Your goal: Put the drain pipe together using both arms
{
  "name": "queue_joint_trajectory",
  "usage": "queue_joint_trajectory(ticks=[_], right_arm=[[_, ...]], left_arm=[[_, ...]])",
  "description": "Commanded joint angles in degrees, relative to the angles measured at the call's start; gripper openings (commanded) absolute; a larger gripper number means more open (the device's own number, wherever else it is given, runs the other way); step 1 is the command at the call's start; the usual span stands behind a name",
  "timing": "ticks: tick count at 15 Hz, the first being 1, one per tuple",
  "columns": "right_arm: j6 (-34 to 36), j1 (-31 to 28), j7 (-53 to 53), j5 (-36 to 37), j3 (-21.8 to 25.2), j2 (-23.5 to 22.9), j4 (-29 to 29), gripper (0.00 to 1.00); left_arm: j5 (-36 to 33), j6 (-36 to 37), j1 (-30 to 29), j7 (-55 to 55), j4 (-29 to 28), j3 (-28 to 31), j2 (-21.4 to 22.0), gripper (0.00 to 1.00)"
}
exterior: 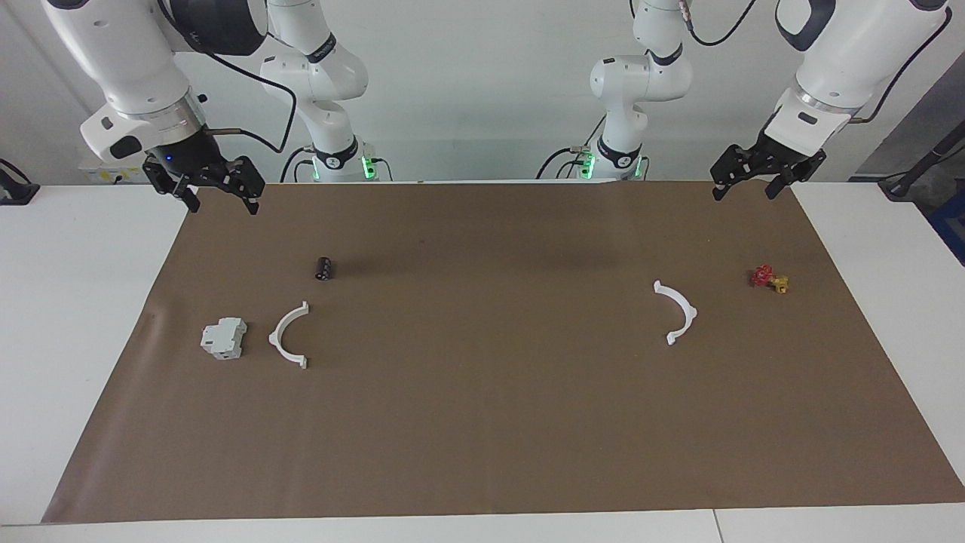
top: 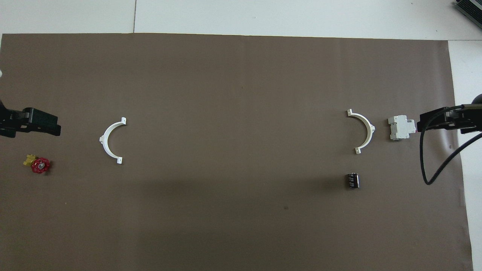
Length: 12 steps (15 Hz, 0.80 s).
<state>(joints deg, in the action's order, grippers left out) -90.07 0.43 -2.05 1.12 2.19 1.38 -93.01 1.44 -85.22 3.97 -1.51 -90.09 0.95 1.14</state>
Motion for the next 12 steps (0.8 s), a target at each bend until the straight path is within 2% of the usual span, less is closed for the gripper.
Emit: queue_joint_trajectory(ticks=[1, 4, 6, 9, 12], right_arm=[[0.8, -0.4, -1.0, 0.7, -0.5, 0.6, -0.5, 1.0], [-1.4, -0.4, -1.9, 0.6, -0.5, 0.9, -2.1, 1.0], [-5.8, -1.0, -1.1, 0.4, -0.5, 2.9, -6.6, 1.0], [-15.8, -0.4, 1.8, -0.3, -0.5, 3.6, -14.5, 1.0], [-29.3, -1.2, 13.2, -1.5, -0.4, 0.8, -22.8, 1.0]], left_arm=[[0.6, 0.0, -0.4, 0.1, -0.8, 0.0, 1.0, 1.0], [0.6, 0.0, -0.4, 0.1, -0.8, 0.0, 1.0, 1.0], [0.6, 0.0, -0.4, 0.1, -0.8, 0.0, 1.0, 1.0], [0.6, 0.0, -0.4, 0.1, -0.8, 0.0, 1.0, 1.0], [0.6, 0.0, -0.4, 0.1, -0.8, 0.0, 1.0, 1.0]])
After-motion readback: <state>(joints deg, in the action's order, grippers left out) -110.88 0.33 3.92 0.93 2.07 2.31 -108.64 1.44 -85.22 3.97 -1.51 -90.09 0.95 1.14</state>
